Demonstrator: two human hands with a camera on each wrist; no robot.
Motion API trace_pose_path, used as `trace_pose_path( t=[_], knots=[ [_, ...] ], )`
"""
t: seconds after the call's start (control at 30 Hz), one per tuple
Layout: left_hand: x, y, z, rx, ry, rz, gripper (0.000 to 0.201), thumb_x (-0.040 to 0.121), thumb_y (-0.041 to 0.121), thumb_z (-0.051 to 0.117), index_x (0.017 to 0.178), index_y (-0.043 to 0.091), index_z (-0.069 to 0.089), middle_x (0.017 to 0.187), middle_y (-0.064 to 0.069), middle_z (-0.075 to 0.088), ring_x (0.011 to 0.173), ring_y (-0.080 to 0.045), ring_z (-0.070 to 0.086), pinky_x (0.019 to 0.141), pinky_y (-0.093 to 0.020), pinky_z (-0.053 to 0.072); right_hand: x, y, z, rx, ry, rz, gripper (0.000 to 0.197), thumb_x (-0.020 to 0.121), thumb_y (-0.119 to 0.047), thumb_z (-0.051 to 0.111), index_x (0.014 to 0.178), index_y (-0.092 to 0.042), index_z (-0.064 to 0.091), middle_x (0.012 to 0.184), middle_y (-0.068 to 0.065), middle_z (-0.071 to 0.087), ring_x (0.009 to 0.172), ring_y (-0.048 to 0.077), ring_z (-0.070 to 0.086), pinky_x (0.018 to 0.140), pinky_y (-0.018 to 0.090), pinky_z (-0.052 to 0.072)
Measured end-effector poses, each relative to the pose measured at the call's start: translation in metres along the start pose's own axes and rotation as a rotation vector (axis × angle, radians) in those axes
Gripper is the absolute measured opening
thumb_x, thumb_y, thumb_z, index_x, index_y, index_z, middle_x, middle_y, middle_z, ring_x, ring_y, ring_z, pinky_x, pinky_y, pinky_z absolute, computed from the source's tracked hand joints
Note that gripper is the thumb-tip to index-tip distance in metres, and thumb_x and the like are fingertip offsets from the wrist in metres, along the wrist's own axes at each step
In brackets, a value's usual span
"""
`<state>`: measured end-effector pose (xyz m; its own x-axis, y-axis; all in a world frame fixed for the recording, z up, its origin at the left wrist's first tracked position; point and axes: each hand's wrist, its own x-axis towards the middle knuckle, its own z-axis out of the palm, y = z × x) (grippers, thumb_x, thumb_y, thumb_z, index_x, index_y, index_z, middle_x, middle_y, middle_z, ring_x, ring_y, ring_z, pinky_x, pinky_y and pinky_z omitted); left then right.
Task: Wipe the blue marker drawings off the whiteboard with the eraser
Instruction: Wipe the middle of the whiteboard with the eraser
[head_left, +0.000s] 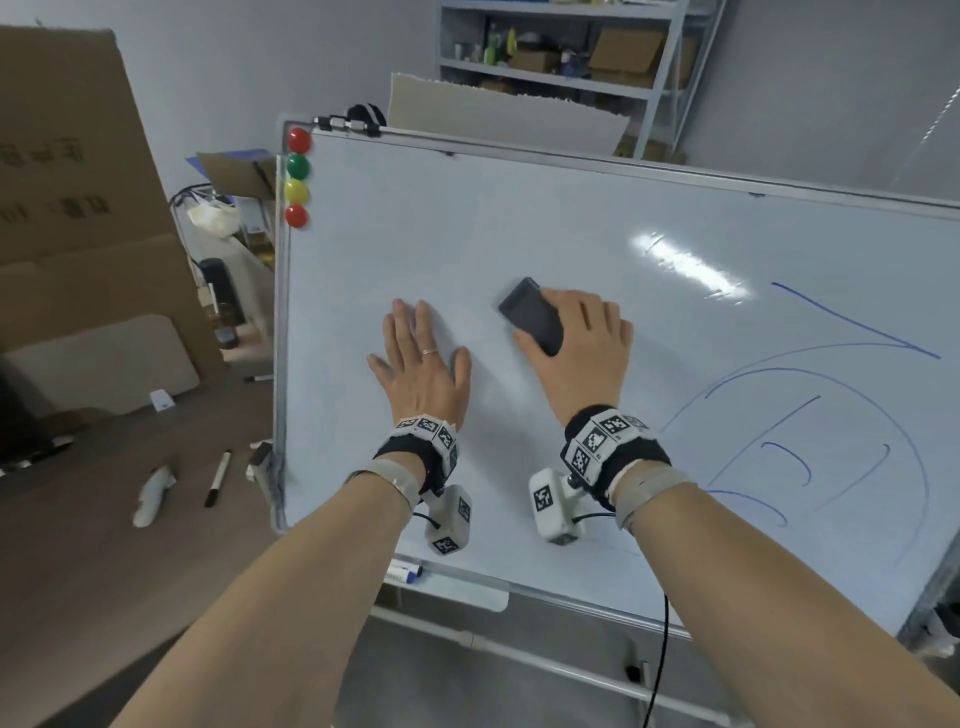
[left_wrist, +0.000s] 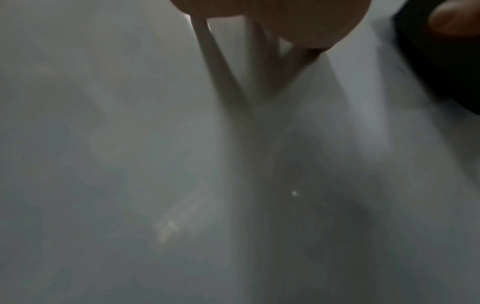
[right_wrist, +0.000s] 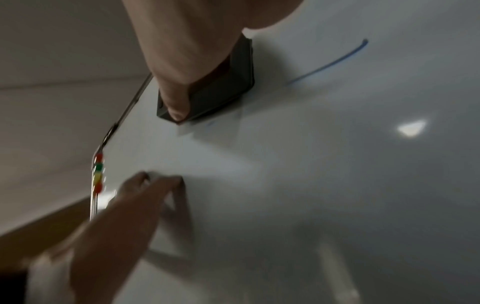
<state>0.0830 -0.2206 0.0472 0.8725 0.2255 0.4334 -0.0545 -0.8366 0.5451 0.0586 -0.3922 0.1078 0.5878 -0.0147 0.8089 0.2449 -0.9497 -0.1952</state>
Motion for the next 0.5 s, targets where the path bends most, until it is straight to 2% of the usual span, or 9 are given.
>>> trace_pose_path(
  t=[0.1,0.13,0.2,0.37,0.43,0.5],
  knots=[
    [0.0,-0.006,0.001,0.029,0.013,0.009,0.072,0.099,0.045,0.033,0.157,0.017,0.0,0.165,-0.004,-0.007,0.153,-0.022,-0.004,0.116,-0.061,0.013,-0.026,-0.006,0.013,-0.022,-0.166,-0.271,0.045,0.082,-0.05,0.069,0.119,-0.024,0.064,0.113,-0.002,0.062,0.103,0.026,0.054,0.086,0.039,0.037],
    [-0.001,-0.006,0.002,0.029,0.013,0.01,0.071,0.1,0.045,0.032,0.157,0.016,0.0,0.165,-0.004,-0.008,0.153,-0.022,-0.005,0.117,-0.06,0.012,-0.032,-0.002,0.013,-0.033,-0.196,-0.304,0.046,0.083,-0.051,0.068,0.12,-0.024,0.063,0.113,-0.002,0.062,0.104,0.026,0.054,0.087,0.039,0.038],
    [-0.003,-0.005,0.005,0.012,0.017,0.004,0.07,0.1,0.044,0.03,0.157,0.016,-0.001,0.165,-0.003,-0.009,0.153,-0.021,-0.007,0.118,-0.06,0.009,-0.033,0.009,0.004,-0.045,-0.178,-0.24,0.047,0.086,-0.053,0.066,0.123,-0.023,0.061,0.116,-0.002,0.061,0.104,0.026,0.054,0.087,0.039,0.038],
    [-0.007,0.011,0.013,0.0,0.019,-0.03,0.071,0.1,0.043,0.027,0.156,0.011,-0.003,0.165,-0.004,-0.01,0.152,-0.023,-0.008,0.118,-0.06,0.009,-0.028,0.062,-0.04,-0.089,0.008,0.072,0.048,0.091,-0.049,0.064,0.129,-0.021,0.056,0.122,0.001,0.058,0.106,0.026,0.049,0.089,0.038,0.038],
    [-0.012,0.022,0.017,-0.011,0.018,-0.002,0.071,0.099,0.042,0.028,0.157,0.012,-0.002,0.165,-0.004,-0.009,0.152,-0.023,-0.007,0.118,-0.059,0.007,-0.037,0.077,-0.05,-0.091,0.007,0.098,0.048,0.089,-0.049,0.067,0.126,-0.021,0.057,0.12,0.0,0.058,0.104,0.026,0.049,0.088,0.038,0.04],
    [-0.018,0.029,0.023,-0.022,0.012,0.026,0.071,0.099,0.042,0.03,0.157,0.012,0.0,0.165,-0.004,-0.007,0.153,-0.023,-0.006,0.119,-0.059,0.006,-0.057,0.082,-0.047,-0.074,-0.085,0.035,0.046,0.085,-0.05,0.071,0.121,-0.022,0.06,0.118,-0.001,0.06,0.102,0.027,0.051,0.086,0.04,0.042]
  ],
)
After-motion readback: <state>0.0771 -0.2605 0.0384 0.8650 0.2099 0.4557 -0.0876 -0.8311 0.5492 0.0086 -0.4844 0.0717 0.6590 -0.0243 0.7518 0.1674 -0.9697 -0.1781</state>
